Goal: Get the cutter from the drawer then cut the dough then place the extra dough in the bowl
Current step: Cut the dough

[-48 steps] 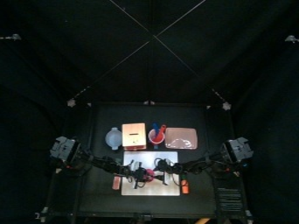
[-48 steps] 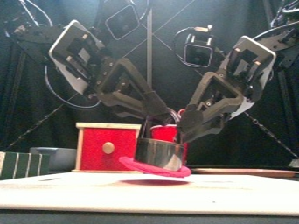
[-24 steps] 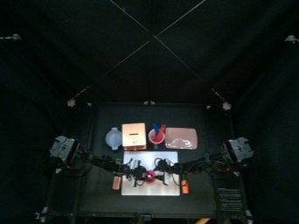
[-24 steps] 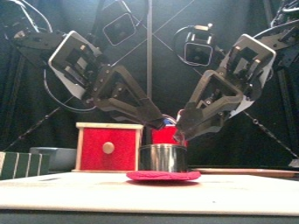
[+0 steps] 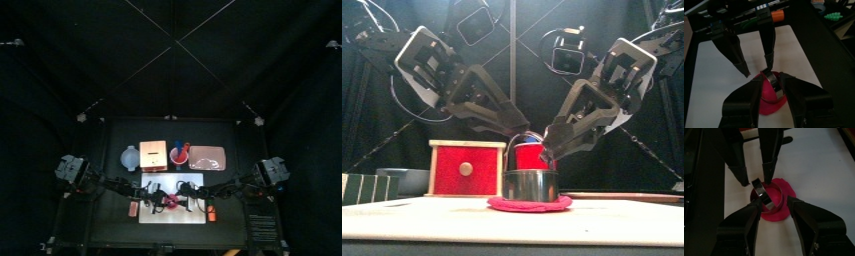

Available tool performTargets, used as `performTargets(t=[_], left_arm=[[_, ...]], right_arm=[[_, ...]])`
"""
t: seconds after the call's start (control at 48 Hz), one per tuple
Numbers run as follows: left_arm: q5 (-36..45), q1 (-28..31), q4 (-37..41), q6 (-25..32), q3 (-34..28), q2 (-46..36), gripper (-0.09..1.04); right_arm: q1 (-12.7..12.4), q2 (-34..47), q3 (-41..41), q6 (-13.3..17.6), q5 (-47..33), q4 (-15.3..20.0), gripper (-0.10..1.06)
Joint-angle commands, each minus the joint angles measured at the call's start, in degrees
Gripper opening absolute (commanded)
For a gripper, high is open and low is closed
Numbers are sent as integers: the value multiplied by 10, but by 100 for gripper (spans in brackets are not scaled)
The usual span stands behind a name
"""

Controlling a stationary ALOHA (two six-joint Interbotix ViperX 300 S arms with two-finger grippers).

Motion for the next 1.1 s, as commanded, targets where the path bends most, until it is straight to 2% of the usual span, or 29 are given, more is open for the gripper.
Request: performTargets(t=[0.021,0.312,0.5,0.604,0.771,0.896,1.021,1.104], left_arm=[[-4,2,-3,-2,-4,-7,93],[-4,-8,-69,-3,36,-11,92],[-11,-13,-103,-2,47,1,91],[-12,-13,-106,-4,46,11,86],[-12,-14,-124,-2,43,18,71],[-12,-14,-113,0,37,20,60],[-12,-14,-105,0,26,30,57],[-12,-15,-103,0,18,32,57]], right_arm=[[-2,-17,-11,1,-2,-1,82],[0,-23,-17,-2,19,-3,82],[5,-31,-36,4,57,-30,81],[5,-35,-50,4,77,-33,81],[5,-37,-62,1,99,-49,81],[1,-33,-69,-3,112,-93,81],[0,-29,-75,4,129,-164,81],[-7,-29,-81,4,146,-189,81]])
